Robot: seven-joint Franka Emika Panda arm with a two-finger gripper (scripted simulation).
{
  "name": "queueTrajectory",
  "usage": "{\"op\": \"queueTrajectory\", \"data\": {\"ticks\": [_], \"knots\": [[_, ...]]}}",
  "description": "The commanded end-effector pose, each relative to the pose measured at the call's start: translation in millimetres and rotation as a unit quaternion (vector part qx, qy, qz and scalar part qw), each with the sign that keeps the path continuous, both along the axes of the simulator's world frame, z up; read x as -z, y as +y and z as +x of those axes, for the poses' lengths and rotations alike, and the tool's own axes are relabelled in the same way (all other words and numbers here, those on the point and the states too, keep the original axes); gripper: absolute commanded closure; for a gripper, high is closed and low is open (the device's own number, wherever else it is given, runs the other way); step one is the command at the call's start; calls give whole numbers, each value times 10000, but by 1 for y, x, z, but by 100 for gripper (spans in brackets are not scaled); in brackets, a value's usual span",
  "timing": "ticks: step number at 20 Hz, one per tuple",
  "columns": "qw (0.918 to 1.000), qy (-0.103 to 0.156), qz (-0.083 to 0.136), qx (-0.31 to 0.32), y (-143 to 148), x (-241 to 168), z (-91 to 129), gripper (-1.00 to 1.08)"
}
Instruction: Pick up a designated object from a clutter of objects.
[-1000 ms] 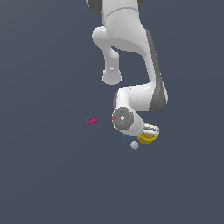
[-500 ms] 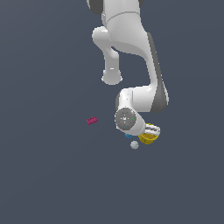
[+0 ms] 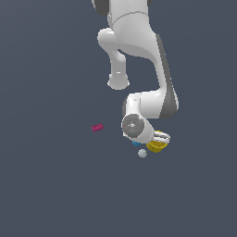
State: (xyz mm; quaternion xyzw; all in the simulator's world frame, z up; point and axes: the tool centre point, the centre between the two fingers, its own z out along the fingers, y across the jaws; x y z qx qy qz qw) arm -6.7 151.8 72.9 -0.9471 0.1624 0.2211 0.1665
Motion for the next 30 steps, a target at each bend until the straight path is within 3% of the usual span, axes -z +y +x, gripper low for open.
{"op": "queueTrajectory", "data": {"ticks": [1,11,30], "knots": [[10000,1,-3,8,-3,-3,0,108],[10000,12,-8,15,-37,-55,-1,108],[10000,42,-26,28,-155,-239,0,108]]}}
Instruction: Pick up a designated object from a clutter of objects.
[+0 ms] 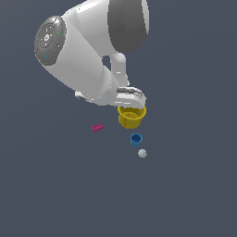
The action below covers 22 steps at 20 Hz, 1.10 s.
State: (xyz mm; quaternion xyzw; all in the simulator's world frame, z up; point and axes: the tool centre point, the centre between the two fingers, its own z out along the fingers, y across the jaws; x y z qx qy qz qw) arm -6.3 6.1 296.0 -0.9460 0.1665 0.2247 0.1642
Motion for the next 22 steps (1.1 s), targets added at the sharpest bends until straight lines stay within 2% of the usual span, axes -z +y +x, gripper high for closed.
{"op": "queueTrajectory", "data": {"ticks": [1,11,22], "knots": [[10000,-5,-2,-2,-15,-25,0,108],[10000,5,-3,-3,-66,-104,5,108],[10000,8,8,-9,-89,-140,10,108]]}}
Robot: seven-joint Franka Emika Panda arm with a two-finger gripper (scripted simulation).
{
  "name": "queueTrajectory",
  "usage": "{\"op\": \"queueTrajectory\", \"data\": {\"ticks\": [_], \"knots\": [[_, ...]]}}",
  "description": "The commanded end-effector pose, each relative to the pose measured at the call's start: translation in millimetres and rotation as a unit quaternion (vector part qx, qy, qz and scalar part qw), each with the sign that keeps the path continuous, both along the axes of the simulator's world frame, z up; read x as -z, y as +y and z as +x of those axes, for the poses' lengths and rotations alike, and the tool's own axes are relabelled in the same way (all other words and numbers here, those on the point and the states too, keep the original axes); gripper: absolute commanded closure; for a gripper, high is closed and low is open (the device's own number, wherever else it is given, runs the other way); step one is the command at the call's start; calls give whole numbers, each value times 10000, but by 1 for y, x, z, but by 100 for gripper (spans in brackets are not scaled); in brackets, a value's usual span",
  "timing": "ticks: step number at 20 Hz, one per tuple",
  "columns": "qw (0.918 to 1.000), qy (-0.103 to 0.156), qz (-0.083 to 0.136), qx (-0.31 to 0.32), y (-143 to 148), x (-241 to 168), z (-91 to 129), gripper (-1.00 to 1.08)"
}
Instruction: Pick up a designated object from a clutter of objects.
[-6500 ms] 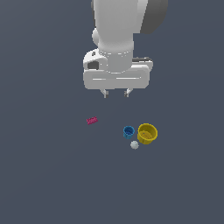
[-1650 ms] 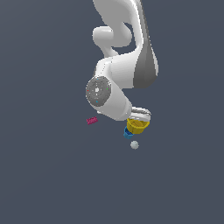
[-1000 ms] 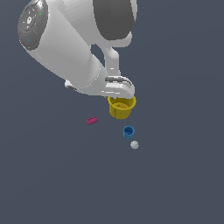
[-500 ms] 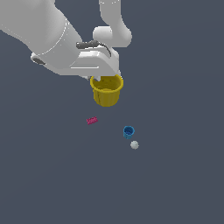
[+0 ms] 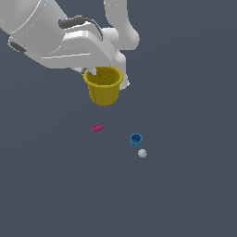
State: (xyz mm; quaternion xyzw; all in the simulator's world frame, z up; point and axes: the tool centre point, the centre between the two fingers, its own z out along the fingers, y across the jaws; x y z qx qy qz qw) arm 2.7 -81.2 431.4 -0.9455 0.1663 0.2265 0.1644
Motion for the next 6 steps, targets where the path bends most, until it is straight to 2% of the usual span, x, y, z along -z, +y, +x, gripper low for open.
{"op": "queueTrajectory", "data": {"ticks": [1,6], "knots": [[10000,-9,1,-4,-2,-5,1,108],[10000,-10,4,-5,-4,-8,1,108]]}}
